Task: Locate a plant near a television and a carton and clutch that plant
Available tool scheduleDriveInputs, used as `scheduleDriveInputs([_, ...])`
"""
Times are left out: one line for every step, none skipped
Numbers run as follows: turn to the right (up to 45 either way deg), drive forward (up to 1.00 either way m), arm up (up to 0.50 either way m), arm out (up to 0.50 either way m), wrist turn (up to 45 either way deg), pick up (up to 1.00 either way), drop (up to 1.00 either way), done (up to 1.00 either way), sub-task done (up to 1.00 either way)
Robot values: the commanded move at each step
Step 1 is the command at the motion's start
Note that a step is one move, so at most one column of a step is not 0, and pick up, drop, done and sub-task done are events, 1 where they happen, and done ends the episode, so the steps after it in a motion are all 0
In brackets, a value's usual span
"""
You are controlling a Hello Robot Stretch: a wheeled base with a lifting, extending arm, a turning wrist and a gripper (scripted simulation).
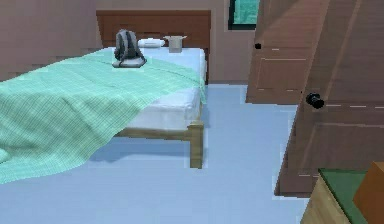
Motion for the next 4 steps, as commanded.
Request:
scheduleDriveInputs([0.0, 0.0, 0.0, 0.0, 45.0, 0.0, 0.0, 0.0, 0.0])
scheduleDriveInputs([0.0, 0.0, 0.0, 0.0, 45.0, 0.0, 0.0, 0.0, 0.0])
scheduleDriveInputs([0.0, 0.0, 0.0, 0.0, 45.0, 0.0, 0.0, 0.0, 0.0])
scheduleDriveInputs([0.0, 0.0, 0.0, 0.0, 45.0, 0.0, 0.0, 0.0, 0.0])
